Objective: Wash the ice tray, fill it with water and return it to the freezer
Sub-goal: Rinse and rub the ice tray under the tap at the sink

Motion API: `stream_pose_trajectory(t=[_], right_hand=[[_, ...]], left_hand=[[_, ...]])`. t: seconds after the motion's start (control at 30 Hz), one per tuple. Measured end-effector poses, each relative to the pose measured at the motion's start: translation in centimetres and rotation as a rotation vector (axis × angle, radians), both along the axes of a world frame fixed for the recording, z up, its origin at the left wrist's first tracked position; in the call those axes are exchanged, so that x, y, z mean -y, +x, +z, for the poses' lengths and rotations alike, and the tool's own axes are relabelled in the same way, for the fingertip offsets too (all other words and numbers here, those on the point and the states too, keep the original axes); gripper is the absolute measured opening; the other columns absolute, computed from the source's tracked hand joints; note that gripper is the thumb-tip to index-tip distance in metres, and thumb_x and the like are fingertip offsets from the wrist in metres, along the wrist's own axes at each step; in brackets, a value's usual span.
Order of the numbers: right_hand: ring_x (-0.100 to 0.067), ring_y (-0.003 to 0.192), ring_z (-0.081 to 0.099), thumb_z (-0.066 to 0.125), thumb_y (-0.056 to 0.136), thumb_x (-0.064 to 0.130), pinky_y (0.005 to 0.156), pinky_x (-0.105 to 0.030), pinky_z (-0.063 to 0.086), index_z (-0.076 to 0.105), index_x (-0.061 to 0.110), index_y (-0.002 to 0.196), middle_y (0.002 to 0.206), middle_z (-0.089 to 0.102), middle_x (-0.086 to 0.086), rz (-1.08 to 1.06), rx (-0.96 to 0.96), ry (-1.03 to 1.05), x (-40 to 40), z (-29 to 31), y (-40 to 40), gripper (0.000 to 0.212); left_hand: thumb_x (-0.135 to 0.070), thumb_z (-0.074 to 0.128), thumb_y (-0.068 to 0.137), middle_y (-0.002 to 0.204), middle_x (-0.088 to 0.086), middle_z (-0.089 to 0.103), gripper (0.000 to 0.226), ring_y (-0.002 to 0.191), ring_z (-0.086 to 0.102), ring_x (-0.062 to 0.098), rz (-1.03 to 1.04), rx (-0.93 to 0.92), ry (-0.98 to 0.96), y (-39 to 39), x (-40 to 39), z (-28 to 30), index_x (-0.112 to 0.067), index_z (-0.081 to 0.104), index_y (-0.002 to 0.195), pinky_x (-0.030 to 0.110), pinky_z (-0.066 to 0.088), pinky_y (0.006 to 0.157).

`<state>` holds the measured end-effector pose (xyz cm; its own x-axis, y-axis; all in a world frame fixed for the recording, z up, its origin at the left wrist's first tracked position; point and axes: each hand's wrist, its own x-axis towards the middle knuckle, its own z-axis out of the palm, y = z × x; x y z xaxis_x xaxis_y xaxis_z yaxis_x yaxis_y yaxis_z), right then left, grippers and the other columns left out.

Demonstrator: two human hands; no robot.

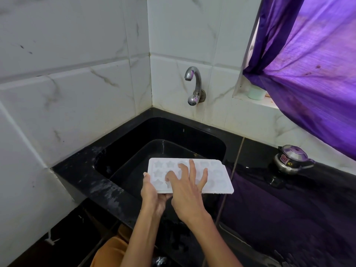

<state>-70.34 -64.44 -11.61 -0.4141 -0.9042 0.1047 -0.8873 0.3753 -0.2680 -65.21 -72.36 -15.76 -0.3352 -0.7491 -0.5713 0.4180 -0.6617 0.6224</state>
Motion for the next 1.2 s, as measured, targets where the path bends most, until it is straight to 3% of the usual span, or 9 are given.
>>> stream_pose_trajectory(t=[0.1,0.23,0.43,0.8,0.87,0.93,1.0,1.13,1.2], right_hand=[[-0.036,0.143,-0.026,0.053,0.087,-0.002,0.109,-0.062,-0.021,0.042,0.032,0.132,0.159,0.002,-0.014,0.053,0.007,0.009,0.2,0.0,0.4,0.058],[-0.036,0.143,-0.028,0.059,0.091,0.010,0.107,-0.062,-0.024,0.049,0.035,0.129,0.160,0.001,-0.014,0.086,-0.002,0.018,0.7,-0.6,0.5,0.046],[-0.036,0.144,-0.026,0.056,0.096,0.027,0.105,-0.061,-0.025,0.053,0.037,0.131,0.161,0.002,-0.013,0.088,-0.027,0.052,1.3,-1.7,1.0,0.037],[-0.032,0.144,-0.026,0.053,0.096,0.021,0.104,-0.057,-0.029,0.050,0.041,0.129,0.161,0.002,-0.012,0.114,0.053,0.028,1.3,-2.2,0.3,0.039],[-0.027,0.145,-0.024,0.051,0.093,0.014,0.109,-0.057,-0.023,0.045,0.042,0.133,0.161,0.000,-0.007,0.103,0.142,-0.017,1.0,-1.5,-0.5,0.049],[-0.022,0.147,-0.016,0.050,0.087,0.006,0.114,-0.055,-0.016,0.037,0.039,0.140,0.161,0.001,-0.003,0.022,0.188,-0.108,0.5,-0.6,-1.7,0.064],[-0.019,0.148,-0.003,0.050,0.086,0.003,0.117,-0.051,-0.006,0.033,0.035,0.143,0.160,0.006,-0.001,-0.137,0.213,-0.249,0.2,-0.4,-3.6,0.068],[-0.025,0.145,0.020,0.055,0.092,0.025,0.113,-0.049,0.019,0.033,0.022,0.146,0.157,0.022,-0.009,-0.549,0.191,-0.439,-1.0,-1.9,-7.6,0.059],[-0.030,0.141,0.028,0.054,0.093,0.036,0.110,-0.050,0.028,0.031,0.018,0.147,0.156,0.026,-0.010,-0.704,0.387,-0.425,-1.8,-2.9,-9.3,0.061]], left_hand=[[-0.055,0.031,0.098,0.112,0.020,0.068,0.062,0.102,0.066,0.037,-0.021,0.028,-0.010,0.0,0.1,-0.4,-0.006,0.058,0.123,0.048,0.055,0.080],[-0.058,0.033,0.096,0.112,0.021,0.068,0.064,0.103,0.066,0.039,-0.034,0.038,0.010,0.0,0.0,-0.8,-0.006,0.058,0.124,0.054,0.049,0.096],[-0.058,0.030,0.096,0.112,0.017,0.069,0.062,0.101,0.066,0.037,-0.063,0.050,-0.015,-0.1,-0.3,-0.9,-0.010,0.059,0.123,0.051,0.052,0.090],[-0.060,0.032,0.095,0.110,0.021,0.069,0.066,0.100,0.066,0.040,-0.058,0.003,0.022,-0.2,0.2,-1.3,-0.005,0.060,0.119,0.053,0.050,0.093],[-0.056,0.033,0.097,0.108,0.021,0.069,0.063,0.098,0.067,0.037,-0.020,-0.024,0.013,-0.2,0.5,-1.2,-0.004,0.059,0.119,0.050,0.054,0.083],[-0.052,0.031,0.099,0.103,0.019,0.069,0.056,0.093,0.066,0.034,0.010,-0.044,-0.011,-0.2,0.7,-1.0,-0.006,0.058,0.115,0.045,0.055,0.067],[-0.050,0.029,0.100,0.103,0.017,0.068,0.052,0.094,0.065,0.035,0.011,-0.061,-0.023,-0.1,0.8,-1.0,-0.009,0.057,0.113,0.048,0.054,0.067],[-0.049,0.030,0.101,0.107,0.017,0.066,0.048,0.096,0.064,0.036,0.003,-0.064,-0.013,0.2,1.1,-1.1,-0.011,0.056,0.113,0.053,0.053,0.068],[-0.049,0.029,0.101,0.107,0.017,0.066,0.048,0.096,0.064,0.036,-0.002,-0.063,-0.013,0.2,1.0,-1.1,-0.011,0.055,0.114,0.053,0.053,0.069]])
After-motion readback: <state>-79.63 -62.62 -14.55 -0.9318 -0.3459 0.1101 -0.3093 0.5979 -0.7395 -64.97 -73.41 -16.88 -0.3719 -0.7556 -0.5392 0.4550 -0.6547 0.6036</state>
